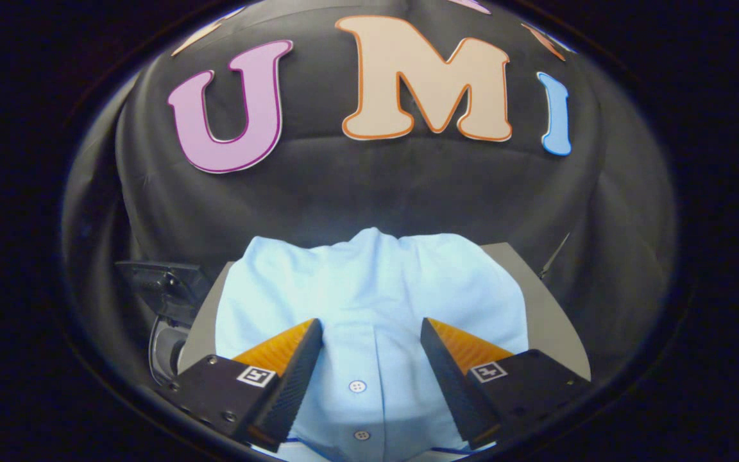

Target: Put the clothes into the washing machine and then close the washing machine lid.

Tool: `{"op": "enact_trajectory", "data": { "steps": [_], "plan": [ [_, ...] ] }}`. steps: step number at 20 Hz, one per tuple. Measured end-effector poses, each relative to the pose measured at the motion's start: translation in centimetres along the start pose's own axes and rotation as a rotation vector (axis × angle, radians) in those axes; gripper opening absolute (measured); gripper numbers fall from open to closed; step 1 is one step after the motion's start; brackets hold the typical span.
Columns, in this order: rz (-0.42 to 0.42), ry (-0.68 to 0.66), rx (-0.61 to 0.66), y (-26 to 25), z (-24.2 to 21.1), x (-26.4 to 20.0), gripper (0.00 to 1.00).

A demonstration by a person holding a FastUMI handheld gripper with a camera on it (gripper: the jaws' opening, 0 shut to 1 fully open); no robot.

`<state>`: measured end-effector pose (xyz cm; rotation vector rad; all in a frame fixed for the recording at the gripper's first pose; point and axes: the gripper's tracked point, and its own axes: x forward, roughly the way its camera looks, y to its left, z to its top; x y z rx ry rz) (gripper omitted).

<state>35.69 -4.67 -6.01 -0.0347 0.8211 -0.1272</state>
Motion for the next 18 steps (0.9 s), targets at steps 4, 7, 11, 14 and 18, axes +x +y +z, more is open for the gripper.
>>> {"op": "enact_trajectory", "data": {
  "steps": [4, 7, 11, 14, 18],
  "plan": [
    [0.044, -0.003, -0.036, 1.1, 0.1, 0.0, 0.5],
    [0.025, -0.004, -0.064, 1.2, 0.2, 0.1, 0.2],
    [0.021, -0.015, -0.01, 1.7, 0.1, -0.4, 0.06],
    [0.024, -0.021, 0.0, 2.6, -0.4, -1.3, 0.05],
    [0.019, -0.039, -0.056, 6.0, -2.3, -3.6, 0.05]
  ]
}}
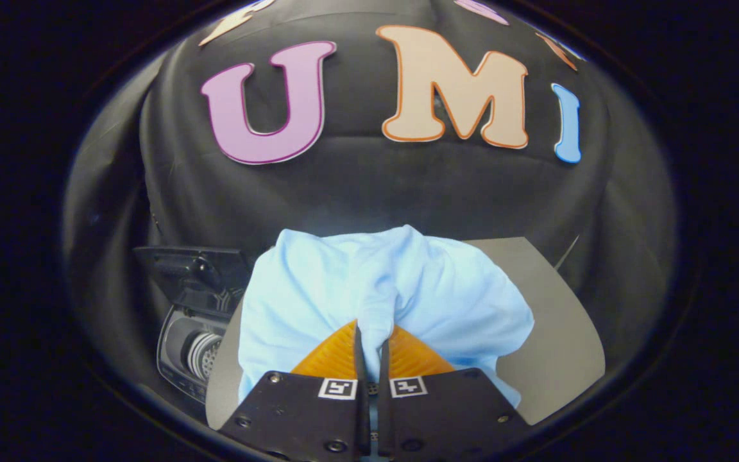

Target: Put the clothes into the washing machine and then close the washing machine lid.

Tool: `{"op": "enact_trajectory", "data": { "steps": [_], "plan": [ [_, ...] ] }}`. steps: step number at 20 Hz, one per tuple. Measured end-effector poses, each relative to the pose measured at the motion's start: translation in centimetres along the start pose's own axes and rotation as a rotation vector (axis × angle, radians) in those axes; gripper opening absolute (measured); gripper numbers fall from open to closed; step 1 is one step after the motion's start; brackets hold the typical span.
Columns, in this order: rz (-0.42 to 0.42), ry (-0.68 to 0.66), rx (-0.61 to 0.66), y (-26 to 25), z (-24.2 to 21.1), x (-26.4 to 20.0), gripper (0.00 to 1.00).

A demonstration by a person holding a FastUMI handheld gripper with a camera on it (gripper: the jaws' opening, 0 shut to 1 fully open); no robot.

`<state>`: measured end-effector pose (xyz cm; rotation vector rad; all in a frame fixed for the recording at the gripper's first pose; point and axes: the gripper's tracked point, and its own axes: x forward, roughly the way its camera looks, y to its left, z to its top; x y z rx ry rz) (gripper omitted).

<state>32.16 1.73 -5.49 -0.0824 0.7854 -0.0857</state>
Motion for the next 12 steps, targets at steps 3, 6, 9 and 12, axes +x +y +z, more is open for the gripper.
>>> {"op": "enact_trajectory", "data": {
  "steps": [3, 6, 9, 12],
  "plan": [
    [-0.037, -0.096, -0.031, 1.3, 0.1, -0.8, 0.05],
    [0.037, -0.103, 0.019, 5.5, -0.2, -1.7, 0.05],
    [0.145, -0.098, -0.008, 11.6, -0.9, -3.1, 0.05],
    [0.241, -0.077, -0.063, 17.9, -1.6, -3.7, 0.05]
  ]
}}
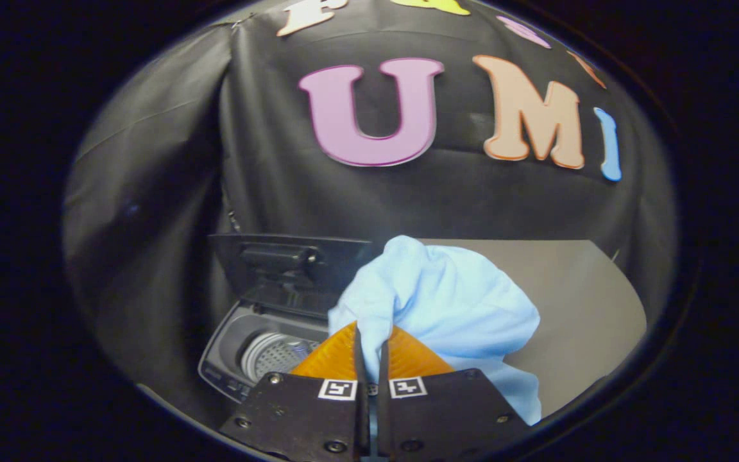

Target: Put the clothes into the washing machine and then close the washing machine lid.

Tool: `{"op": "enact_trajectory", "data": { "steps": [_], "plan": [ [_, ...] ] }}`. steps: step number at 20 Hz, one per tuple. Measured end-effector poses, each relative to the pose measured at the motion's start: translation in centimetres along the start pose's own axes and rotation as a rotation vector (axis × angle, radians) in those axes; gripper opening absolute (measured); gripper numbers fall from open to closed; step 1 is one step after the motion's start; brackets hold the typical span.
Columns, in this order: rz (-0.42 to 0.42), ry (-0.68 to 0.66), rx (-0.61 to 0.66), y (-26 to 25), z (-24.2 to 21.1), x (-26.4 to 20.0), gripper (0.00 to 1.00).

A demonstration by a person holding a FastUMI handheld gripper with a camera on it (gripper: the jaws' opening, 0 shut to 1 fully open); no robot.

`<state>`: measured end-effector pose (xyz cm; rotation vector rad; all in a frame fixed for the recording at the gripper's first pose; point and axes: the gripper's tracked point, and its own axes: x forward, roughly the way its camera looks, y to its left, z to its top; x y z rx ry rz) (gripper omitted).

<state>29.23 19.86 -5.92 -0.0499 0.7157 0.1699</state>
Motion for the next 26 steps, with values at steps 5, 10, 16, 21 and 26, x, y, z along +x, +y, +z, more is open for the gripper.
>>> {"op": "enact_trajectory", "data": {
  "steps": [5, 10, 16, 21, 26],
  "plan": [
    [0.111, 0.054, -0.084, 7.8, -2.6, 3.0, 0.05],
    [0.167, 0.159, -0.166, 11.7, -7.5, 7.4, 0.05],
    [0.154, 0.295, -0.291, 14.0, -13.3, 10.5, 0.07],
    [0.221, 0.293, -0.263, 15.8, -13.7, 10.5, 0.58],
    [0.227, 0.228, -0.217, 15.5, -11.6, 9.2, 0.8]
  ]
}}
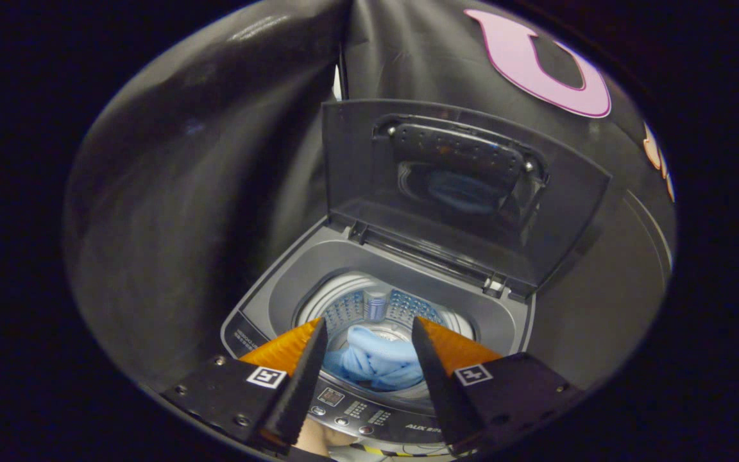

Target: Put the clothes into the washing machine and then close the washing machine lid.

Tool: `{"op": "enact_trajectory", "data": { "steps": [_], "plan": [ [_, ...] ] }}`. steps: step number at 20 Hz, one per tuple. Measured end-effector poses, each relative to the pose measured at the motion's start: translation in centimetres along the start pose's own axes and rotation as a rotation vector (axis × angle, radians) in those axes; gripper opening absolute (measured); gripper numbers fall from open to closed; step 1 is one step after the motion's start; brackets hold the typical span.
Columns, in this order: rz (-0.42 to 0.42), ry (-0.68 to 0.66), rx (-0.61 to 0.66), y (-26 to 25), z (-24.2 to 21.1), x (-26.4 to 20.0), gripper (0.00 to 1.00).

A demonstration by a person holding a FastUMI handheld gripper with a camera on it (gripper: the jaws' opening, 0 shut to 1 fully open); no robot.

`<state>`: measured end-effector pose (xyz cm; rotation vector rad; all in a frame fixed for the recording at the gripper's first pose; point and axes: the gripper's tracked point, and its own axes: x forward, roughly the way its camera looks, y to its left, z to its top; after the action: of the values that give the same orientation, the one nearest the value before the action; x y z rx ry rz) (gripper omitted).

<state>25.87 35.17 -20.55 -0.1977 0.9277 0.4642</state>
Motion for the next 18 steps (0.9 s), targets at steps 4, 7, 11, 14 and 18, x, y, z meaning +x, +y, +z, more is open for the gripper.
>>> {"op": "enact_trajectory", "data": {
  "steps": [4, 7, 11, 14, 18],
  "plan": [
    [-0.011, -0.064, 0.011, -0.8, 1.3, -1.8, 0.91],
    [-0.033, -0.135, -0.006, -1.6, 3.2, -3.3, 0.94],
    [-0.045, -0.284, 0.044, -2.2, 8.4, -5.3, 0.93],
    [-0.073, -0.438, 0.068, -3.4, 14.1, -7.2, 0.93],
    [-0.133, -0.585, 0.074, -5.8, 20.9, -7.7, 0.95]
  ]
}}
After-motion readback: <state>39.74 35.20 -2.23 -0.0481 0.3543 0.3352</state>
